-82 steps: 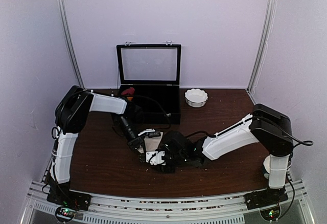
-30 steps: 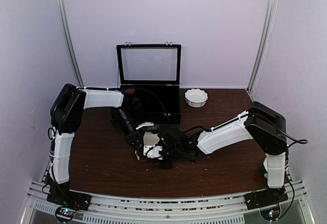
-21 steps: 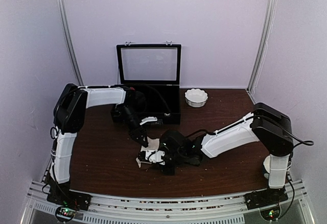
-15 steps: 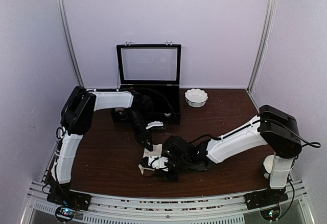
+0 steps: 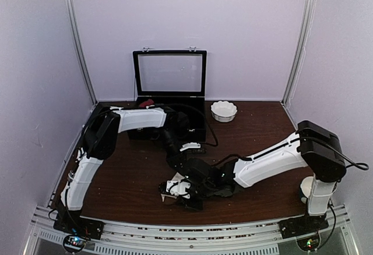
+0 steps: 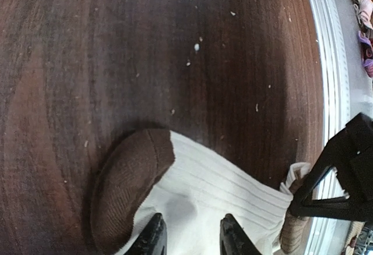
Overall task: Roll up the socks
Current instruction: Roll the sock at the center of the board.
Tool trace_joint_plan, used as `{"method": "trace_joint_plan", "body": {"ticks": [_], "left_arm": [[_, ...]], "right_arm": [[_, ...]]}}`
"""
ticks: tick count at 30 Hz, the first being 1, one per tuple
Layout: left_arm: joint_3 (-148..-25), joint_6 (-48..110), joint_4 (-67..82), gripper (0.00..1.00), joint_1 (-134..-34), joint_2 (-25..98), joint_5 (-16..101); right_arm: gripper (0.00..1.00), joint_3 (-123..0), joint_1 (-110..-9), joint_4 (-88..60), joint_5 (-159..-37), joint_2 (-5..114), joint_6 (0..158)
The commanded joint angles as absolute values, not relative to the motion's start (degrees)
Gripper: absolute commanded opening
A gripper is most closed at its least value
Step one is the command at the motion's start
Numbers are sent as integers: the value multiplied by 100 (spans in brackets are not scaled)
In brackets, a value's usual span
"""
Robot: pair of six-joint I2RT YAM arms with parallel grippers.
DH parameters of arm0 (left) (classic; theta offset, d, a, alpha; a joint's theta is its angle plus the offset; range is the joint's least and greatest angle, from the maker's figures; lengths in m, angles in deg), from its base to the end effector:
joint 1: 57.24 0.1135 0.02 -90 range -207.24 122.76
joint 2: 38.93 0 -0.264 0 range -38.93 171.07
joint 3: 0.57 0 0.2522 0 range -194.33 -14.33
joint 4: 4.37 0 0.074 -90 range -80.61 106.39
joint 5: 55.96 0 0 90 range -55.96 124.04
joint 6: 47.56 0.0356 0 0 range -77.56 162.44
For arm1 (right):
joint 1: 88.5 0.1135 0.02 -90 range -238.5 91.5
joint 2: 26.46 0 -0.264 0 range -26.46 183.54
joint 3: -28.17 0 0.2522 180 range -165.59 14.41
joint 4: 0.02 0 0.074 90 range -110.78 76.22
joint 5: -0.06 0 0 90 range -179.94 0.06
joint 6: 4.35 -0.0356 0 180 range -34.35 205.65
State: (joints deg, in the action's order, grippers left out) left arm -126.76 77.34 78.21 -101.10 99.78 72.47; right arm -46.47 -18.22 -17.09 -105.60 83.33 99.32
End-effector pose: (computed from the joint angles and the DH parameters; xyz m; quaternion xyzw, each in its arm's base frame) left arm 0.3131 -0.3316 0.1315 -0.5872 -0.7385 0.3245 0.0676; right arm 0.1198 0.3628 0.1311 -0.6597 0.6673 0.2656 0.2213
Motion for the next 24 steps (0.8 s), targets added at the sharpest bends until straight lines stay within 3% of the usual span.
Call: {"method": "trace_joint_plan", "body": {"ticks": [1, 6, 16, 24], "left_arm": [[-12638, 7785, 7615, 35, -10078, 9661, 7292], [-12446, 7743, 7396, 43, -9960, 9186, 6987], [-11243, 7442, 6339, 44, -9212, 7168, 6209], [-9746, 8865, 7184, 37, -9097, 6210, 7219]], "right_arm": [[0, -4546, -1851, -2866, -11170, 9095, 9443], [0, -4636, -1986, -3007, -11807, 9481, 8932], [0, -4079, -2664, -2161, -12954, 9532, 7708], [0, -3882, -3303, -1579, -13634, 9758, 7033]]}}
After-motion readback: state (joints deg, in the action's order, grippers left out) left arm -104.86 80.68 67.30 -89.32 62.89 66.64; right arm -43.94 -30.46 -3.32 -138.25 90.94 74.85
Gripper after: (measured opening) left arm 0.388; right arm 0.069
